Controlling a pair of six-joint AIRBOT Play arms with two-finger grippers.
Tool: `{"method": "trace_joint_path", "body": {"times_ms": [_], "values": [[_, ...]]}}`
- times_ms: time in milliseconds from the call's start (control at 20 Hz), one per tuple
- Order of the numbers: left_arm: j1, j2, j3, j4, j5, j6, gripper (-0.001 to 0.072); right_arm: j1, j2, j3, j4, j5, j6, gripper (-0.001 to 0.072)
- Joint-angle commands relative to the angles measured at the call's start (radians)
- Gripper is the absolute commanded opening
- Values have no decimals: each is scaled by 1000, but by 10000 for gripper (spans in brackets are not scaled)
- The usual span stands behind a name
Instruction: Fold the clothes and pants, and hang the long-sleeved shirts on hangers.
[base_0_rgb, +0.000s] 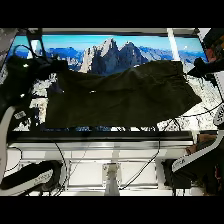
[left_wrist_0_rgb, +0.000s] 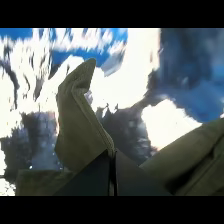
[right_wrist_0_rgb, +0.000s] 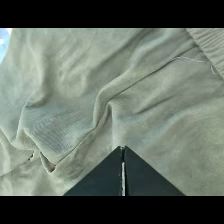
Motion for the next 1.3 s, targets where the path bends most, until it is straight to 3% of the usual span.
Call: {"method": "trace_joint_path", "body": {"times_ms": [0, 100, 200, 300, 350, 450, 500, 550, 650, 700, 750, 800, 950, 1150, 1200, 1250], "values": [[69, -175, 8, -8, -203, -133, 7, 6, 0, 0, -2, 21, 1, 40], [110, -304, 62, -29, -266, -211, 7, 13, 0, 0, -3, 48, 1, 40], [132, -433, 137, -80, -288, -210, 9, 28, 0, 0, -3, 62, 1, 40], [133, -520, 187, -80, -420, -215, 13, 50, 0, 0, -5, 62, 0, 40], [133, -547, 208, -79, -509, -230, 104, 65, 0, 0, -5, 62, -6, 40], [142, -567, 249, -87, -608, -347, 519, 101, 0, 0, -4, 57, -16, 40], [149, -563, 261, -87, -613, -416, 629, 119, -2, 0, -3, 52, -16, 40], [158, -555, 263, -87, -611, -427, 634, 134, -3, 0, -3, 44, -16, 40], [187, -532, 263, -85, -522, -415, 610, 158, -6, 0, -2, 27, -16, 40], [204, -518, 263, -85, -449, -382, 501, 166, -6, 0, -2, 26, -16, 40], [224, -500, 263, -86, -356, -330, 205, 171, -7, 0, -2, 18, -16, 40], [243, -483, 262, -83, -280, -274, 8, 171, -7, 0, 3, 8, -15, 40], [299, -440, 262, -135, -136, -10, 6, 165, -7, 0, 3, 0, -15, 40], [446, -433, 259, -639, 147, 612, 5, 150, -8, 0, 21, -7, -14, 40], [495, -438, 252, -734, 237, 698, 6, 148, -8, 0, 37, -7, -14, 40], [536, -442, 246, -785, 303, 730, 6, 142, -8, 0, 51, -7, -15, 40]]}}
